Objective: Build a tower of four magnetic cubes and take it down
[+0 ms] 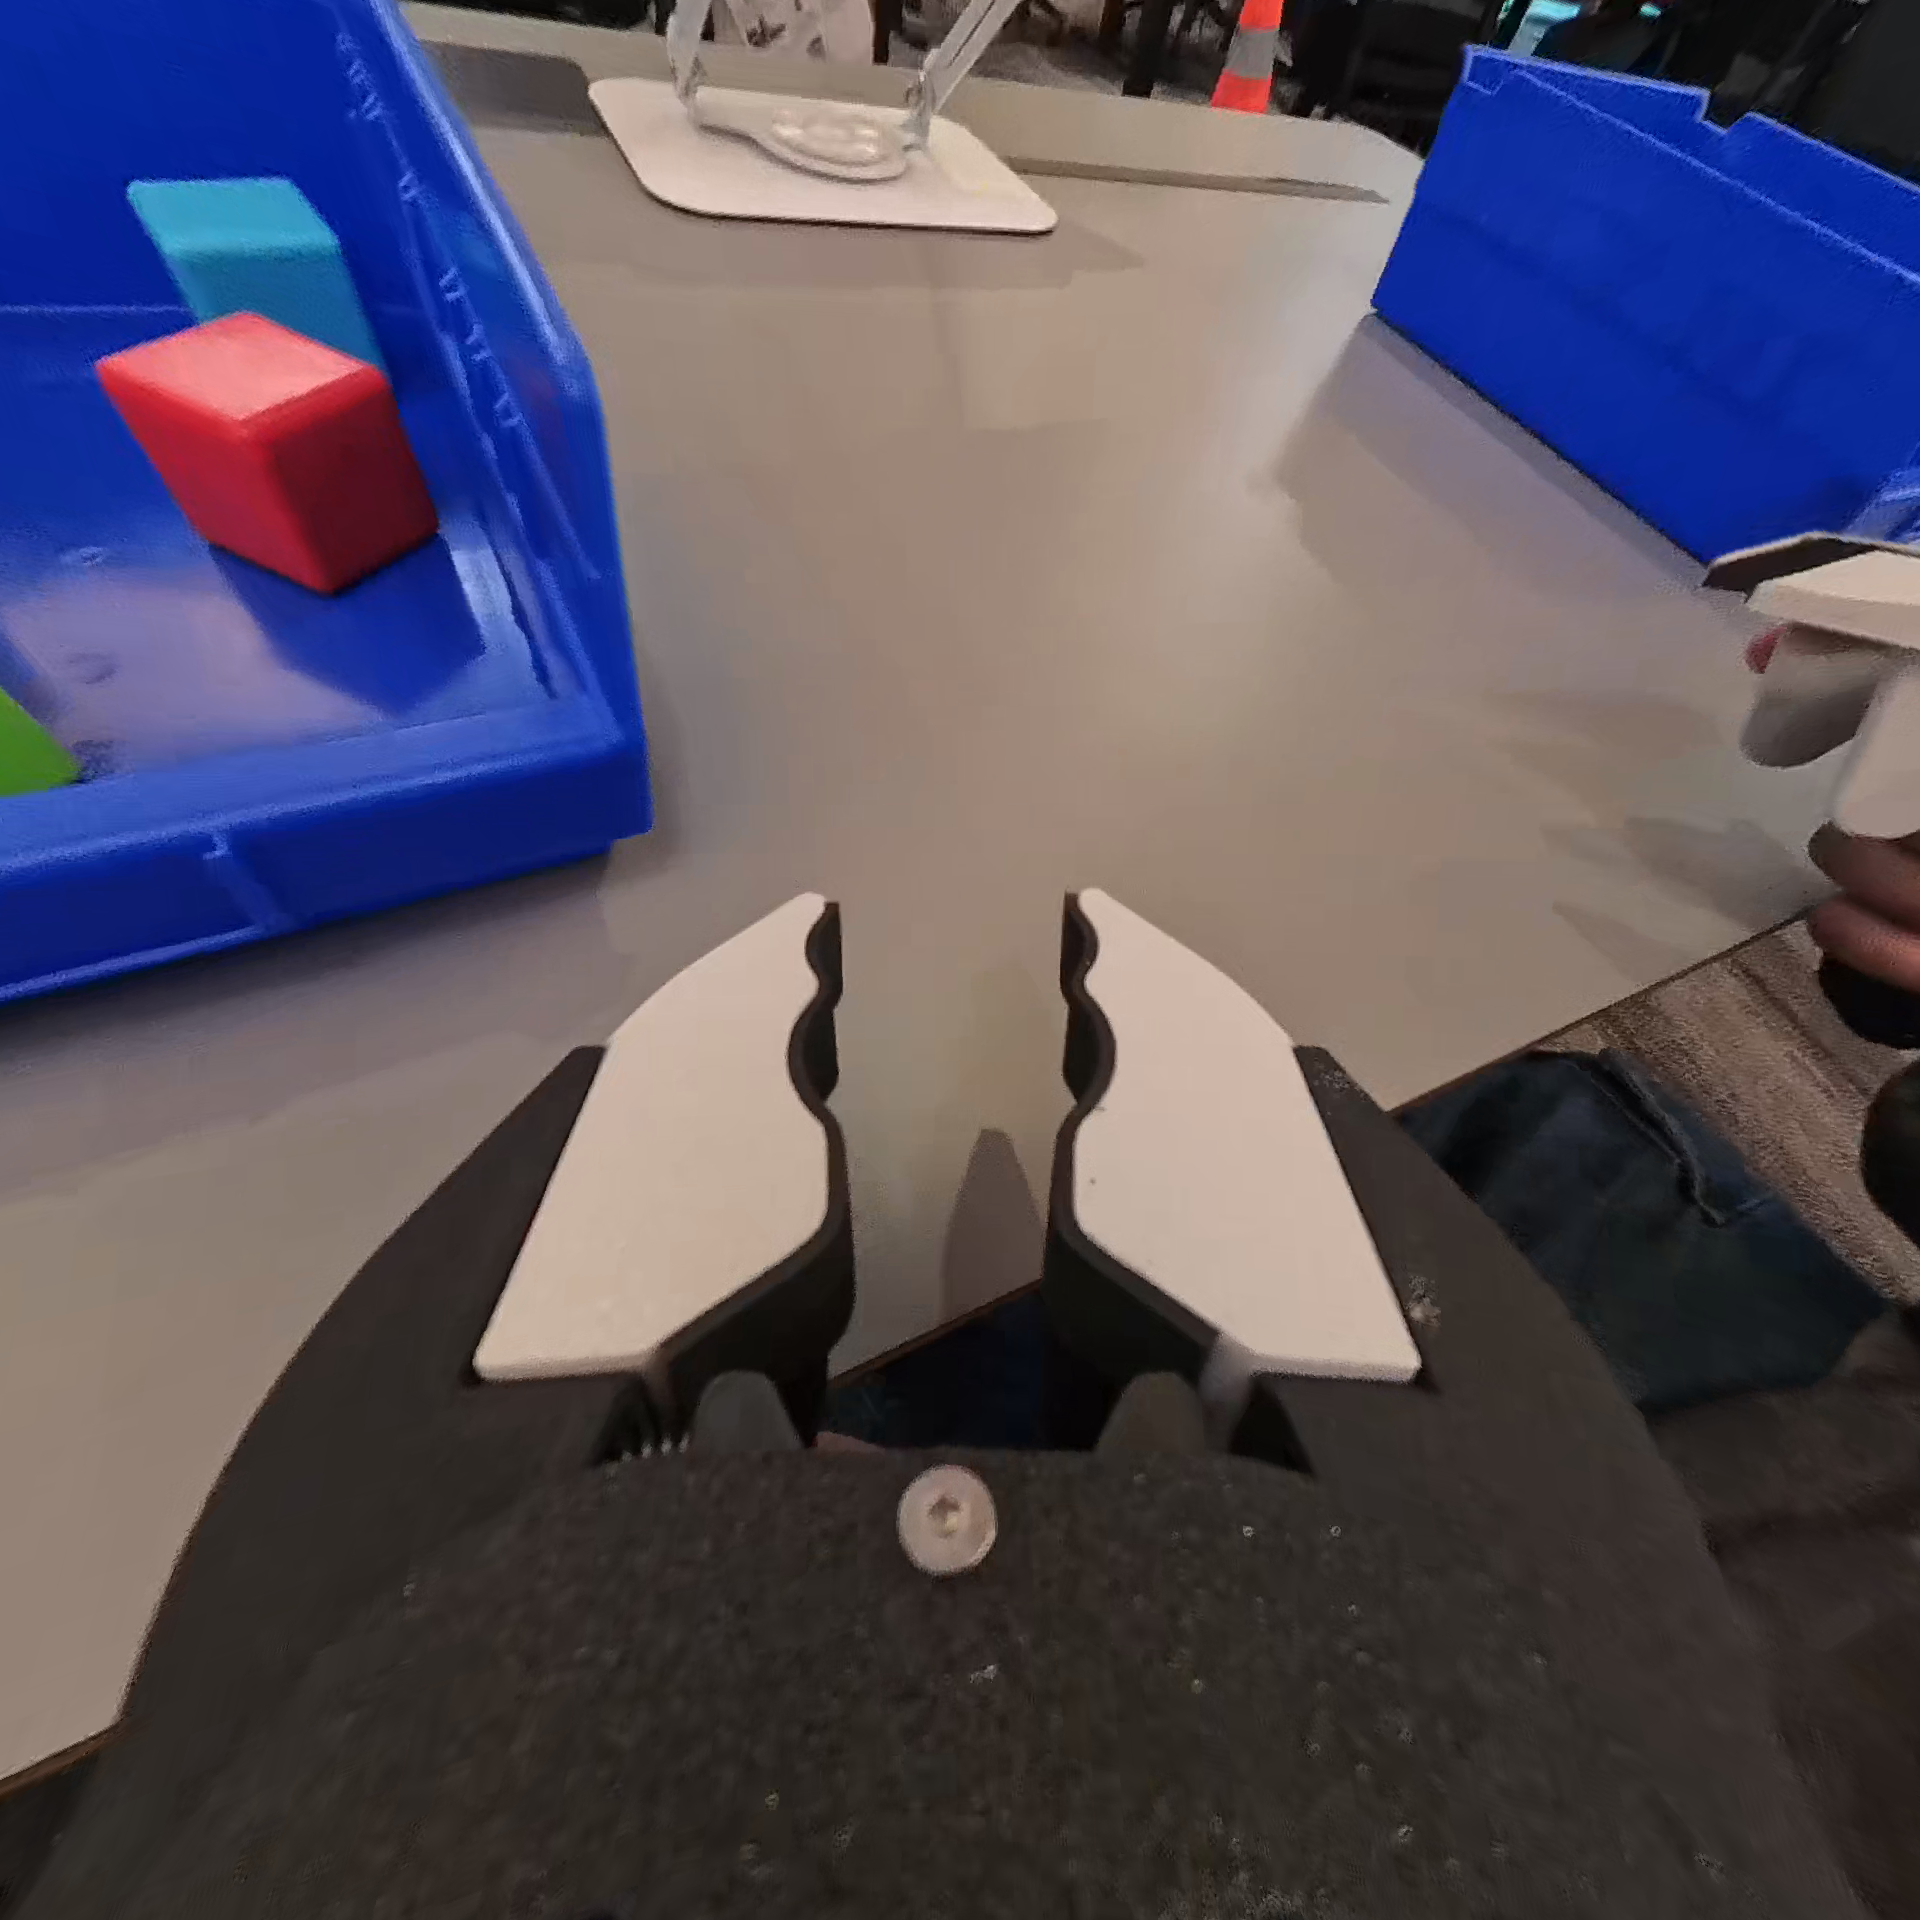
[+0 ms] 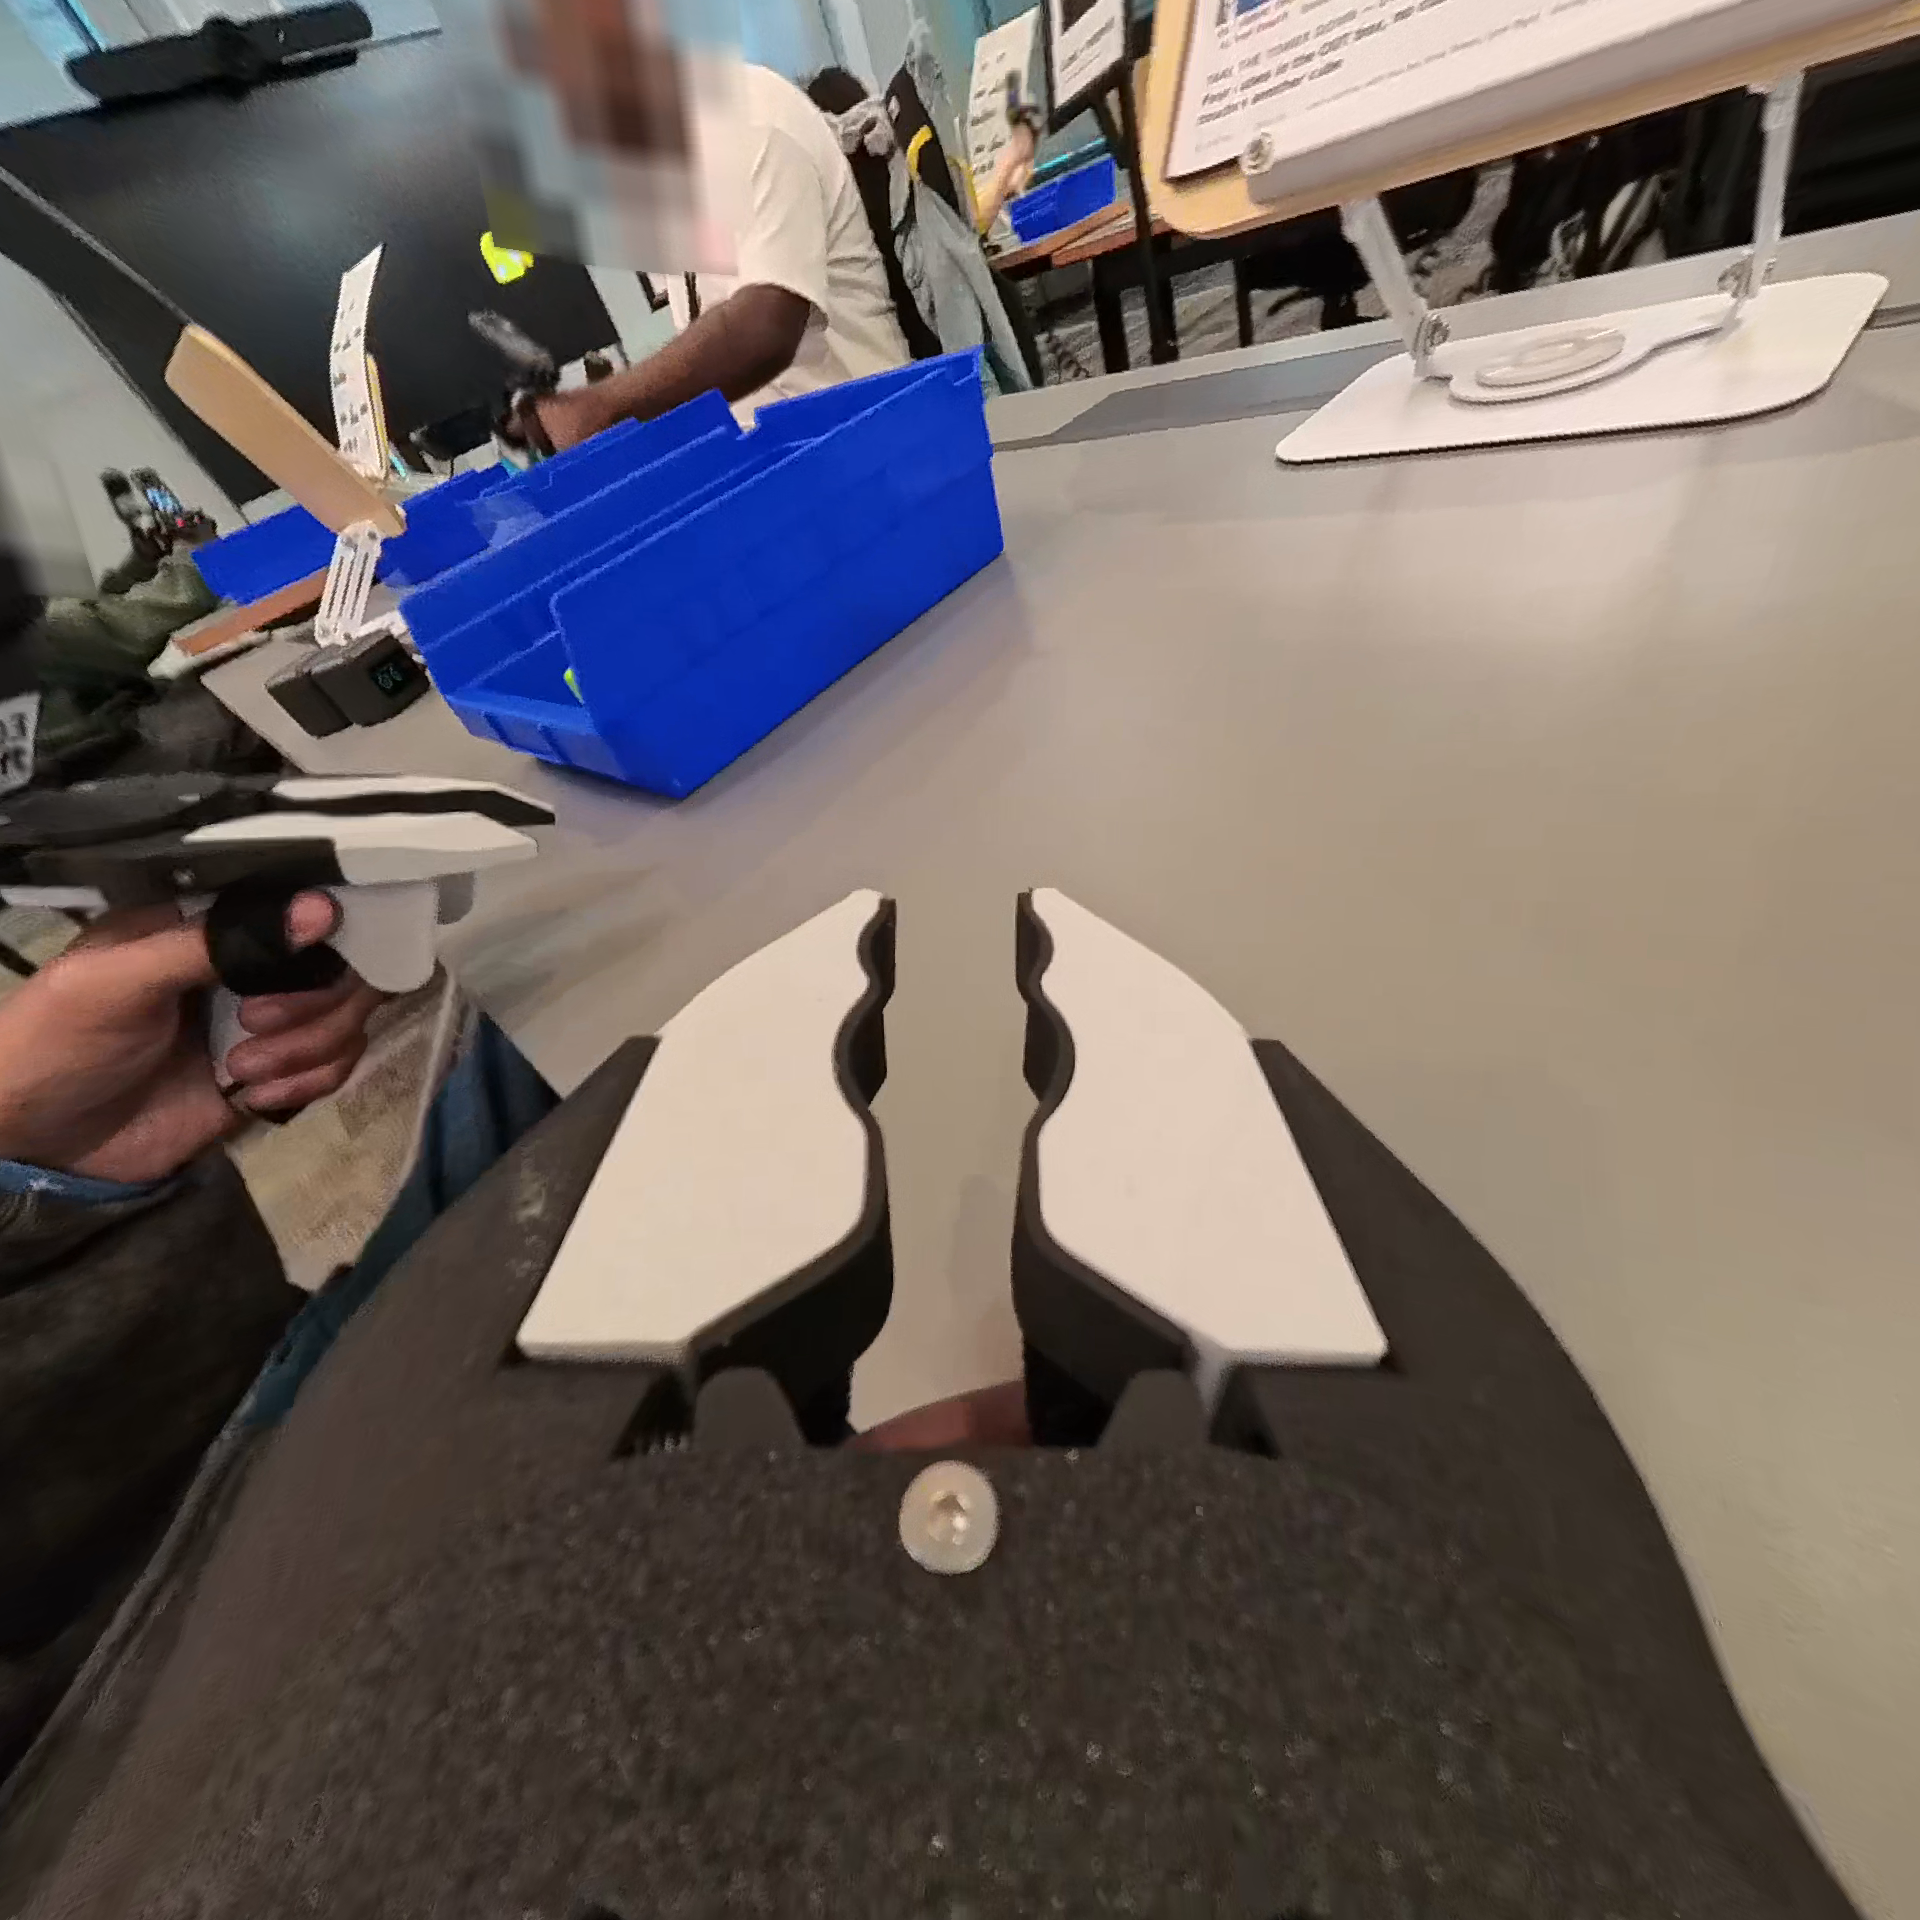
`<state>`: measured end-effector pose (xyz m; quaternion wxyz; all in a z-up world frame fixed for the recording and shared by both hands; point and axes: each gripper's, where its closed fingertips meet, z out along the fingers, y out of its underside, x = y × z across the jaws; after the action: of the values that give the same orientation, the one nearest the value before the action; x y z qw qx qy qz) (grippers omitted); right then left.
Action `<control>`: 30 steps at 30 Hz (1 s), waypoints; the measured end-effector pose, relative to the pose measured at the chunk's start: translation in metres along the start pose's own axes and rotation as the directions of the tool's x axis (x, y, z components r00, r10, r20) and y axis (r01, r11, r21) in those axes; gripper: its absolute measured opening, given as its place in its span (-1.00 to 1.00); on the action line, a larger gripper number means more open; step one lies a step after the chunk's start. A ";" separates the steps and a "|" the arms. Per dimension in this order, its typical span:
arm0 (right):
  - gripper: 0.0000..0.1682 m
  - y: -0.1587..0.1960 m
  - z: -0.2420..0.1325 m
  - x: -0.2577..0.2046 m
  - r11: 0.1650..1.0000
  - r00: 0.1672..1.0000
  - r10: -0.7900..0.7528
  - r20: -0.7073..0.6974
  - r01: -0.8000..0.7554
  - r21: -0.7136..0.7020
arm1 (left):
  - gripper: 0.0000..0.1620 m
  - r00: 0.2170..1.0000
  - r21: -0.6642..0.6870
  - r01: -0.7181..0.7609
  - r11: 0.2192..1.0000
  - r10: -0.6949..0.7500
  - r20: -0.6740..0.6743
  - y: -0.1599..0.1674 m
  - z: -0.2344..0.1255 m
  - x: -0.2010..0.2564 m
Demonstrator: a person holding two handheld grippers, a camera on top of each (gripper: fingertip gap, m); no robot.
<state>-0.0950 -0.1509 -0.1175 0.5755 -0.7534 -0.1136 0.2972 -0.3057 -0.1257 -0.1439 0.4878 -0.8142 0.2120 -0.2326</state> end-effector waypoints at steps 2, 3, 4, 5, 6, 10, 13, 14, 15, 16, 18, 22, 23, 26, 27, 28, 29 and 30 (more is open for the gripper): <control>-0.75 0.000 0.000 0.001 0.998 0.998 0.059 0.010 -0.059 0.010 | -0.46 1.000 -0.006 0.026 1.000 -0.026 0.005 -0.010 -0.005 -0.009; -0.76 -0.002 -0.001 -0.001 0.997 0.997 0.075 0.018 -0.076 0.022 | -0.44 0.999 0.020 0.028 0.999 -0.028 0.030 -0.023 -0.012 -0.019; -0.76 -0.003 -0.002 -0.003 0.996 0.997 0.077 0.027 -0.078 0.032 | -0.44 0.998 0.057 0.015 0.998 -0.019 0.063 -0.039 -0.021 -0.031; -0.76 -0.004 -0.002 -0.006 0.997 0.997 0.068 0.041 -0.070 0.031 | -0.43 0.996 0.074 -0.014 0.997 0.007 0.090 -0.055 -0.028 -0.043; -0.76 -0.002 -0.002 -0.009 0.998 0.997 0.059 0.053 -0.060 0.018 | -0.42 0.992 0.059 -0.047 0.997 0.039 0.121 -0.068 -0.035 -0.057; -0.76 0.001 -0.001 -0.017 0.999 0.997 0.034 0.065 -0.034 0.007 | -0.35 0.926 -0.141 -0.126 0.982 0.168 0.339 -0.100 -0.044 -0.136; -0.76 0.004 -0.001 -0.017 1.000 0.999 0.000 0.053 0.001 -0.009 | -0.34 0.880 -0.343 -0.048 0.938 0.203 0.431 -0.099 -0.033 -0.179; -0.76 0.004 -0.001 -0.017 1.000 0.998 -0.002 0.056 0.003 -0.011 | -0.33 0.872 -0.407 -0.018 0.913 0.213 0.440 -0.094 -0.026 -0.189; -0.76 0.003 -0.001 -0.017 1.000 0.998 -0.002 0.056 0.003 -0.011 | -0.32 0.875 -0.458 0.000 0.889 0.222 0.430 -0.089 -0.018 -0.195; -0.76 0.003 -0.001 -0.017 1.000 0.998 -0.002 0.056 0.003 -0.011 | -0.32 0.889 -0.487 0.005 0.873 0.219 0.402 -0.087 -0.008 -0.198; -0.76 0.004 -0.002 -0.016 1.000 0.998 -0.003 0.058 0.004 -0.017 | -0.33 0.929 -0.527 -0.028 0.850 0.216 0.300 -0.086 0.011 -0.197; -0.76 0.004 -0.003 -0.014 1.000 0.998 0.004 0.063 -0.002 -0.024 | -0.28 0.927 -0.685 -0.219 0.695 0.367 0.076 -0.073 0.015 -0.204; -0.76 0.004 -0.003 -0.014 1.000 0.998 0.007 0.063 -0.006 -0.023 | -0.28 0.920 -0.717 -0.260 0.647 0.390 0.019 -0.068 0.013 -0.204; -0.76 0.005 -0.003 -0.013 1.000 0.998 0.011 0.067 -0.009 -0.029 | -0.28 0.894 -0.776 -0.344 0.529 0.436 -0.099 -0.055 0.008 -0.209; -0.76 0.005 -0.002 -0.014 1.000 0.998 0.011 0.067 -0.009 -0.029 | -0.28 0.888 -0.781 -0.367 0.505 0.441 -0.131 -0.051 0.011 -0.209; -0.76 0.005 -0.002 -0.014 1.000 0.998 0.010 0.068 -0.008 -0.029 | -0.29 0.888 -0.792 -0.379 0.479 0.429 -0.165 -0.045 0.012 -0.209; -0.76 0.005 -0.002 -0.015 0.999 0.997 0.008 0.071 -0.006 -0.032 | -0.29 0.888 -0.808 -0.382 0.449 0.420 -0.187 -0.038 0.013 -0.209; -0.76 0.006 -0.001 -0.015 0.999 0.997 0.007 0.074 -0.004 -0.039 | -0.29 0.886 -0.825 -0.382 0.416 0.419 -0.199 -0.032 0.014 -0.211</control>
<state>-0.1077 -0.1618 -0.1184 0.5556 -0.7531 -0.1385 0.3240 -0.4633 0.0188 -0.1576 0.0751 -0.8755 0.4758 0.0388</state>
